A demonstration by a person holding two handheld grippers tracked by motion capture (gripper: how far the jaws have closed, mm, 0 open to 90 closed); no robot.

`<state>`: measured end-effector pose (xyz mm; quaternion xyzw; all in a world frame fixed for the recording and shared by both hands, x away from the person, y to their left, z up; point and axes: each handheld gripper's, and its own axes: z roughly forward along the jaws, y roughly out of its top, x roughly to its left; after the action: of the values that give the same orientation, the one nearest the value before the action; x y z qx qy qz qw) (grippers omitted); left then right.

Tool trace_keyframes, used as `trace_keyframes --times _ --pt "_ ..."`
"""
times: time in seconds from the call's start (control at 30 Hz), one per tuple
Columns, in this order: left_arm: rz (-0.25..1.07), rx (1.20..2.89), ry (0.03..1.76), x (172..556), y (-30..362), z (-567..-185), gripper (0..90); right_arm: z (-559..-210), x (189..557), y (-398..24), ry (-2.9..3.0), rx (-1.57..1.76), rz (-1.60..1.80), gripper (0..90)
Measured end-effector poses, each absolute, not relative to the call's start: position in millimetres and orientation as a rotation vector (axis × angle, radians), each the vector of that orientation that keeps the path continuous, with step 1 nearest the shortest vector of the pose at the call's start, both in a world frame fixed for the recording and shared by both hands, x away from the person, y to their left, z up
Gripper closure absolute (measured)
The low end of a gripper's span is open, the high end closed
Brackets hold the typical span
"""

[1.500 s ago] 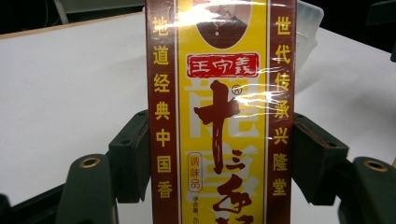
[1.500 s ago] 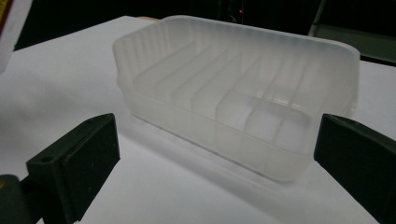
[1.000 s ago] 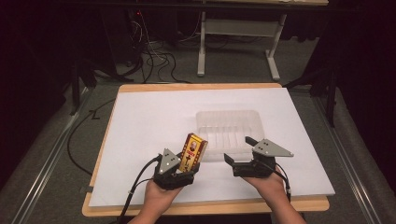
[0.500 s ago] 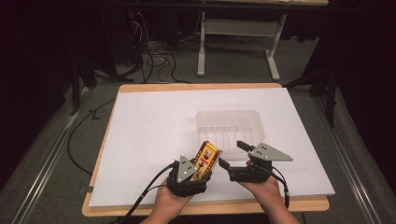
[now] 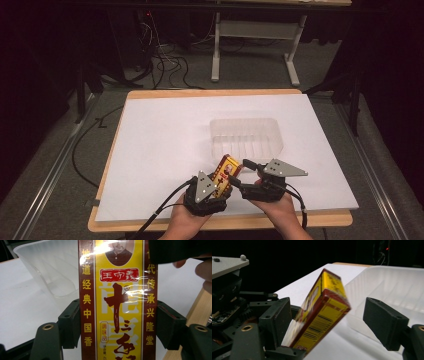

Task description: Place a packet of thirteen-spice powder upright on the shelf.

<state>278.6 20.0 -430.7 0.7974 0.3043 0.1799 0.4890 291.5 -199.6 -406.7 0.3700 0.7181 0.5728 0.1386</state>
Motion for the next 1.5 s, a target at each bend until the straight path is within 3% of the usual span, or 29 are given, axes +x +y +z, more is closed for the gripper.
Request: trace_keyframes --times 0.2,0.7,1.23,1.5 --pt "0.452 1.938 0.731 276 19 -431 32.6 -408 292 -197 2.105 1.079 1.689 40.0" --pt "0.445 1.951 0.729 277 18 -435 32.6 -412 294 -199 2.133 1.131 1.726 59.4" --pt "0.438 1.976 0.747 281 16 -441 31.8 -409 288 -189 2.153 1.073 1.667 68.0" --pt "0.408 1.974 0.750 283 18 -440 25.7 -408 288 -195 2.108 1.092 1.637 68.3"
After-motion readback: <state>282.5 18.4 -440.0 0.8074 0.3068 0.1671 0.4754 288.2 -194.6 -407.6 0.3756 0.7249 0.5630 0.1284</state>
